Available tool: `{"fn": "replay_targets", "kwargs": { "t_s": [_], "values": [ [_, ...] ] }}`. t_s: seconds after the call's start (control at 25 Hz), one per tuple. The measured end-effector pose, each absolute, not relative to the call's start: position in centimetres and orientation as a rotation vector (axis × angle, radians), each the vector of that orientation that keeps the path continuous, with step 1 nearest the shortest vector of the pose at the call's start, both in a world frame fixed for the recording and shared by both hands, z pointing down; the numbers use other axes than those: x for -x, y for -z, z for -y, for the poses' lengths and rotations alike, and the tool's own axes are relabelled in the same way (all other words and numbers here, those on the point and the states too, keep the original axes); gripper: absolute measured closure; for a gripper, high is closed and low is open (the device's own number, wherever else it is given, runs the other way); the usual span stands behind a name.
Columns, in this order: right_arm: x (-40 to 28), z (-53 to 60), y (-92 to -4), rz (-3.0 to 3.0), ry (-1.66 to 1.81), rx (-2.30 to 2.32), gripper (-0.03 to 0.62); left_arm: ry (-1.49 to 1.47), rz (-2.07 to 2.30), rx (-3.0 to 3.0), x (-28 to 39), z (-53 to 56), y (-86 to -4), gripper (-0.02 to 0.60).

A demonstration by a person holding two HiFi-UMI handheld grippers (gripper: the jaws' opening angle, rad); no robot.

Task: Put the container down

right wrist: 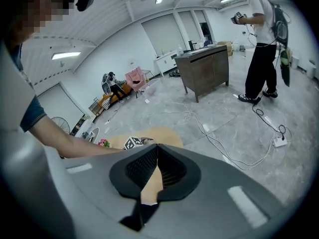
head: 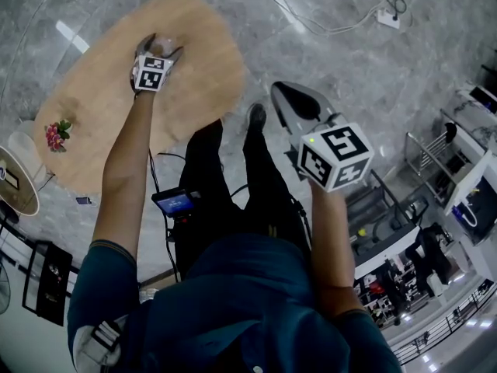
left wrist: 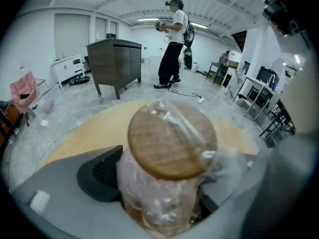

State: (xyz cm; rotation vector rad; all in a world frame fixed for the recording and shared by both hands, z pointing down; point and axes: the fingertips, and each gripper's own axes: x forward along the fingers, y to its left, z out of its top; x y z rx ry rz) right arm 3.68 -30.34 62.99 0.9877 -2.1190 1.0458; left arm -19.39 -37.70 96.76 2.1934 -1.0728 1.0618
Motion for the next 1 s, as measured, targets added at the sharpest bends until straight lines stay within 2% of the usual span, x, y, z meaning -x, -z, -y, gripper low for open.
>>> {"fn": "replay_targets", "kwargs": {
  "t_s": [0.56, 0.76, 1.0],
  "values": [
    [-2.3, 31.4, -57.2, 2.267, -0.931, -0.864, 0.583, -1.161, 1.154, -2.26, 22.2, 35.3, -88.6, 0.179],
    [-1.0, 32.6, -52.7, 2.367, -0.848, -0.816, 0.583, -1.188, 1.23, -2.354, 22.9, 34.2, -81.2, 0.241],
    [0.3, 32.8, -46.7, 2.481, -0.751, -0.766, 0.583, -1.13, 1.455, -2.391, 25.7, 31.9, -70.8, 0.354]
  ]
}}
